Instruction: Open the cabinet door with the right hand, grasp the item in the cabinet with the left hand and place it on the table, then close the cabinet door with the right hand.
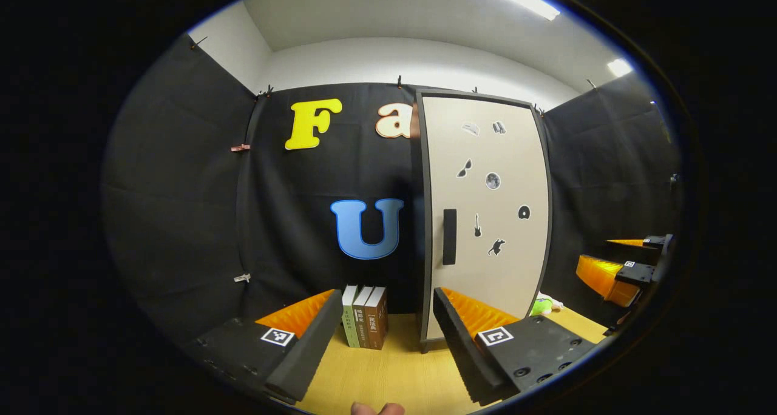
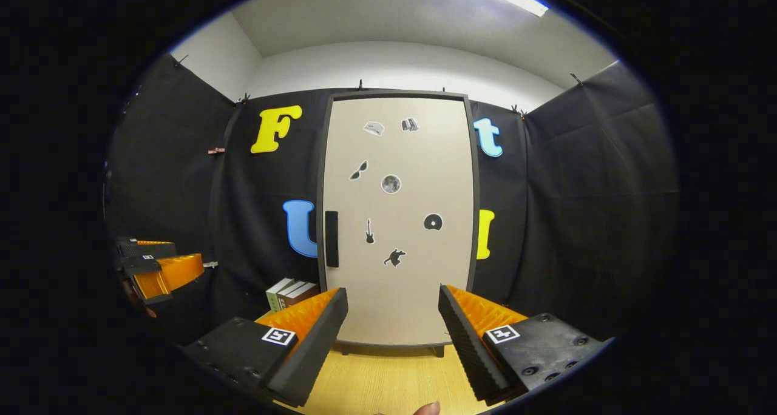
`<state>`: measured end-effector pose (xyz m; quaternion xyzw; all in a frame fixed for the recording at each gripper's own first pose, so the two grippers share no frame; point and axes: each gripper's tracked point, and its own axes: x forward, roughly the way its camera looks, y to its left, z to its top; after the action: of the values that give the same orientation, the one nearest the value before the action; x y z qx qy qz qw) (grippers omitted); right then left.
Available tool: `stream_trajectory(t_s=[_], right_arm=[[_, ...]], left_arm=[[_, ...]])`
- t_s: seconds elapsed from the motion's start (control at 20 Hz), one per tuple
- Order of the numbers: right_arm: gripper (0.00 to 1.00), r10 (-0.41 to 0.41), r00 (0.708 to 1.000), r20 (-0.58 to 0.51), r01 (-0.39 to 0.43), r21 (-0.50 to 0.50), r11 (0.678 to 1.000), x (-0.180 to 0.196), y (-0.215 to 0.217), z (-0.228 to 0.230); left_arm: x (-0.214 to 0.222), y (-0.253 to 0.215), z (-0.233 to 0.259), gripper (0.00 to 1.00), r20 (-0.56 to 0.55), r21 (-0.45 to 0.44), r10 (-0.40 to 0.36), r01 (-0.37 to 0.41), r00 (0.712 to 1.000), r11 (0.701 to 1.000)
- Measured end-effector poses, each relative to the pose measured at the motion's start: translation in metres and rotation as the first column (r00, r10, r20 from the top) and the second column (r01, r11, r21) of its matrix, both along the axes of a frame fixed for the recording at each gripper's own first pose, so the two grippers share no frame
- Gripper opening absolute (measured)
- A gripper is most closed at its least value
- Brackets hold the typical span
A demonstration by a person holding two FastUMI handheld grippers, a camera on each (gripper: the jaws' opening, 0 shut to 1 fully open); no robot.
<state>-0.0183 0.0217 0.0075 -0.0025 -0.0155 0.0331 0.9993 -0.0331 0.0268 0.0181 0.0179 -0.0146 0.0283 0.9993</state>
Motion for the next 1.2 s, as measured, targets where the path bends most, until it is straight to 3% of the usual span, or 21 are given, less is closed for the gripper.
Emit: stream_trajectory(t_s=[0.45, 0.7, 1.2], right_arm=[[0.98, 0.034, 0.999, -0.008, -0.033, 0.036, 0.999, 0.027, 0.021, 0.016], [0.98, 0.076, 0.997, 0.005, -0.076, 0.049, 0.996, 0.080, 0.060, 0.030], [0.98, 0.094, 0.992, -0.078, -0.089, 0.063, 0.994, 0.195, 0.123, 0.000]], left_arm=[[-0.008, 0.018, 0.000, 0.94, -0.011, 0.012, 0.020, -0.020, 1.000, 1.000], [-0.017, 0.040, -0.003, 0.94, -0.018, -0.007, 0.056, -0.056, 0.998, 0.998], [-0.015, 0.076, -0.011, 0.94, -0.029, -0.029, 0.093, -0.094, 0.995, 0.995]])
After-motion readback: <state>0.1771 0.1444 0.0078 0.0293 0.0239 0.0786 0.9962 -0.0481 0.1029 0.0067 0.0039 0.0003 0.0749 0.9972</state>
